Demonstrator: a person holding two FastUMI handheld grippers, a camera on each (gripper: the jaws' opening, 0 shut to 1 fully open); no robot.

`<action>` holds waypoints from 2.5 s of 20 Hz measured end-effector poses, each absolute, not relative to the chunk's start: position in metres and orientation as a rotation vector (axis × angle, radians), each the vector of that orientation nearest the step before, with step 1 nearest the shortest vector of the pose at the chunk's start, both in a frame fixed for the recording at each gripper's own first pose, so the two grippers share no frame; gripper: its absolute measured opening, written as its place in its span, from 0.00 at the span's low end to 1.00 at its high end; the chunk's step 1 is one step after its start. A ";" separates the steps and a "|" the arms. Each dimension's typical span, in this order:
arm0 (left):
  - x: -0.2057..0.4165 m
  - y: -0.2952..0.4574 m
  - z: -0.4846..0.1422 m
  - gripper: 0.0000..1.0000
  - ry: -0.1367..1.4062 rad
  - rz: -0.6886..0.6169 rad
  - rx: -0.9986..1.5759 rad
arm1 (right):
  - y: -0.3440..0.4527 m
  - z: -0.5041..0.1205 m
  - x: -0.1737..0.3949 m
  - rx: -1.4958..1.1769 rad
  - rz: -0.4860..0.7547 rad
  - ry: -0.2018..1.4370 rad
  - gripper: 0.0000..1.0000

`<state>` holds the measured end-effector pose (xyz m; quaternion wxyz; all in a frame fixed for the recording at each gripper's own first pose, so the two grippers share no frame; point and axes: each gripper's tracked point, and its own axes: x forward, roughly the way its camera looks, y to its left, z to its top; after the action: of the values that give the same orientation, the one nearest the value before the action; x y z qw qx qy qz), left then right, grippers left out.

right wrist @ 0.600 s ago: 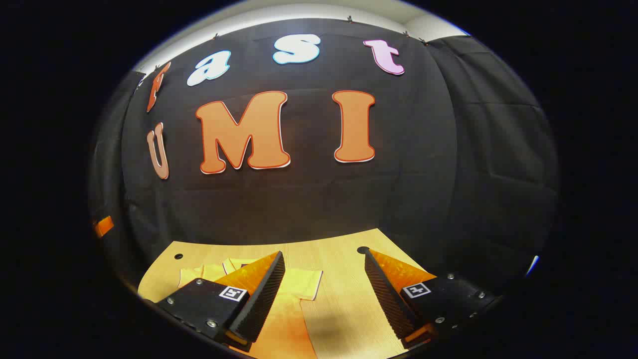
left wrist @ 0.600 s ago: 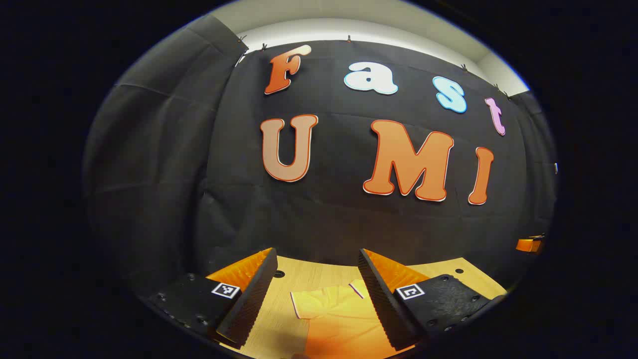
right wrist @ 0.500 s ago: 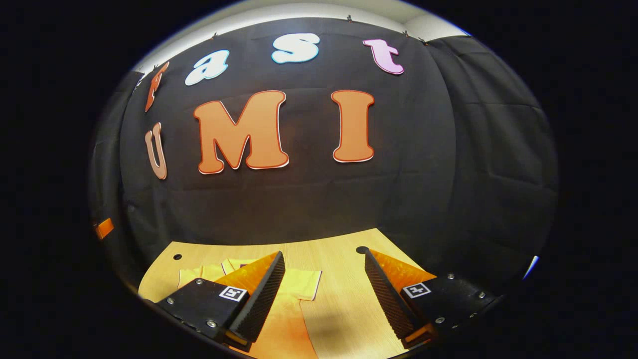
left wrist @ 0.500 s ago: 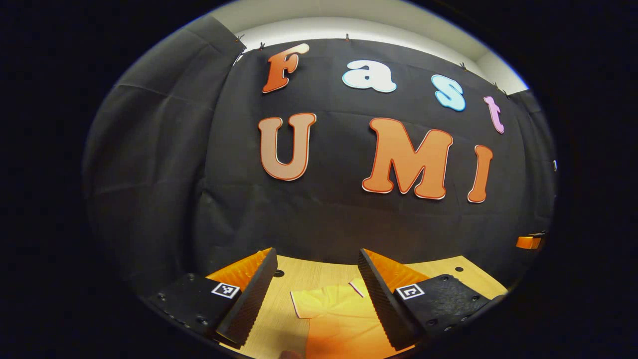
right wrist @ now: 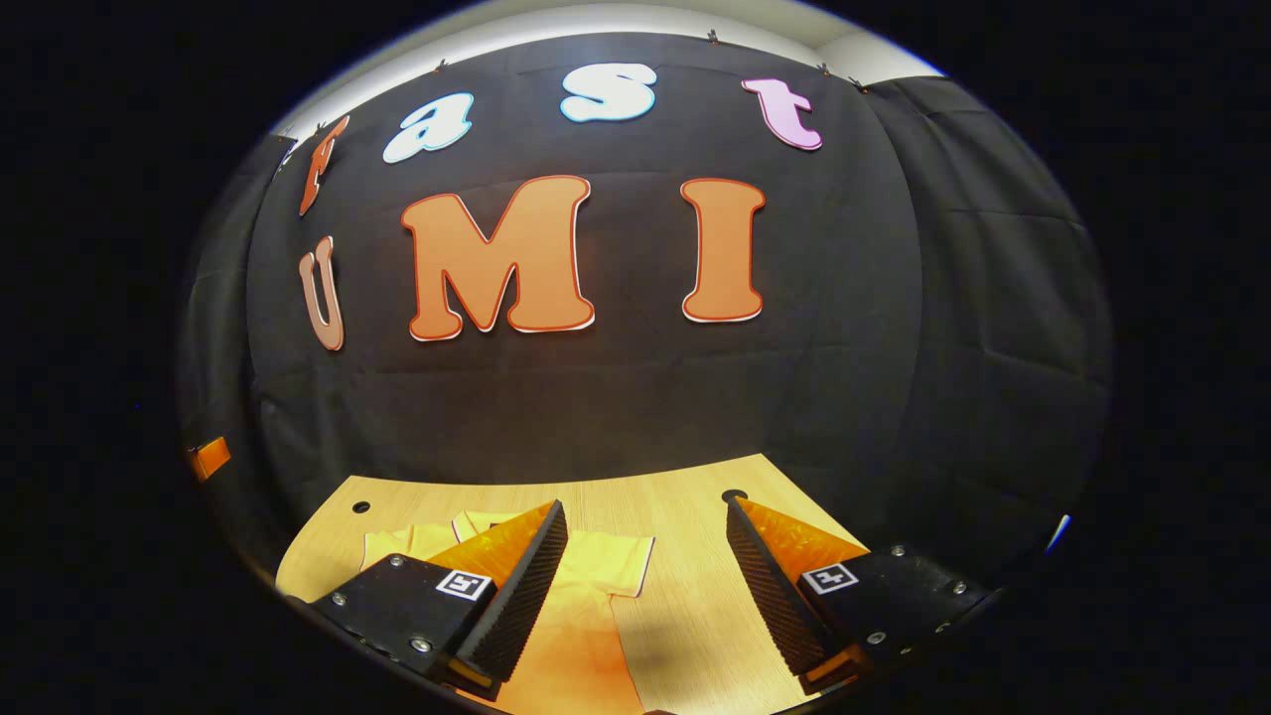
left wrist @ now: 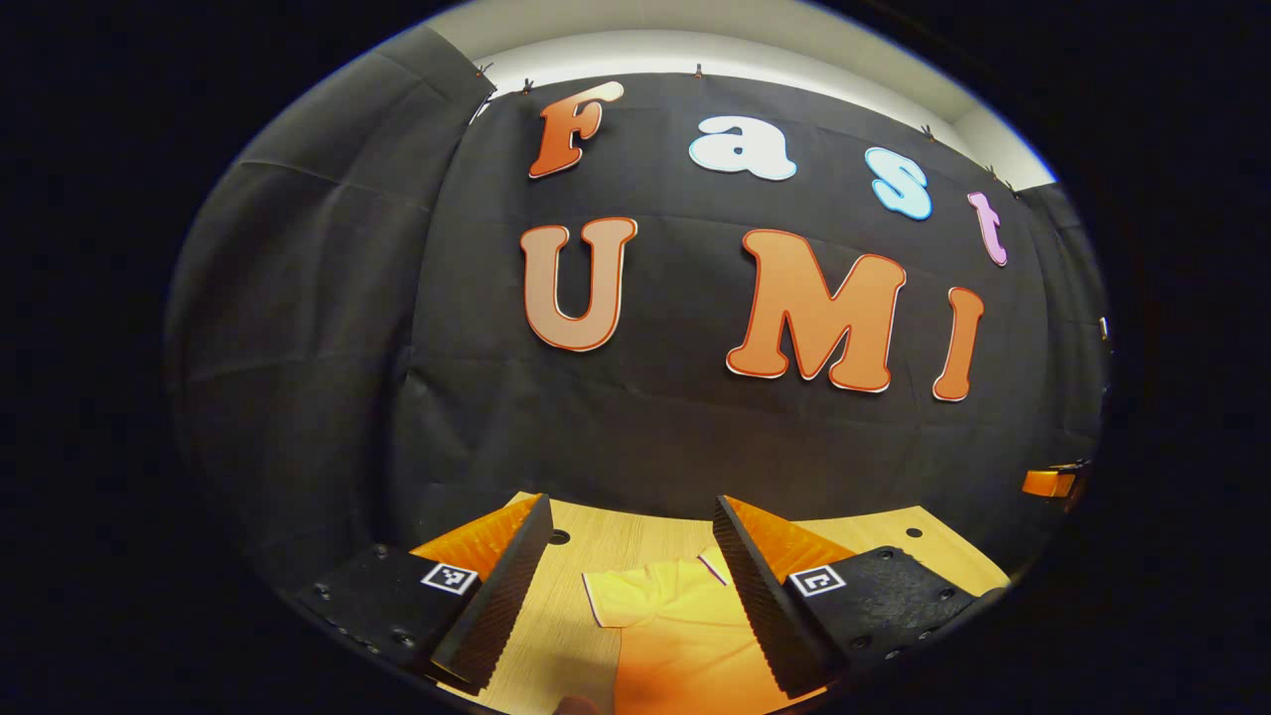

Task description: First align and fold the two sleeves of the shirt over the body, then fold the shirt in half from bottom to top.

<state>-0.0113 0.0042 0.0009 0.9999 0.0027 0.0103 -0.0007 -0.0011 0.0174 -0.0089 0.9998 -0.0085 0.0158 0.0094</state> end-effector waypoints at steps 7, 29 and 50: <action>-0.021 0.002 -0.011 0.98 0.044 0.011 0.011 | 0.011 -0.024 0.010 -0.036 0.033 0.106 0.98; 0.011 0.052 -0.112 0.98 0.273 0.088 -0.029 | 0.040 -0.276 0.235 0.083 -0.087 1.085 0.98; 0.021 0.069 -0.127 0.98 0.316 0.113 -0.093 | 0.051 -0.290 0.254 0.019 -0.114 1.020 0.18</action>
<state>0.0211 0.0689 -0.1274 0.9849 -0.0460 0.1573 0.0562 0.2543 0.0512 -0.2897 0.8712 0.0090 0.4879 -0.0544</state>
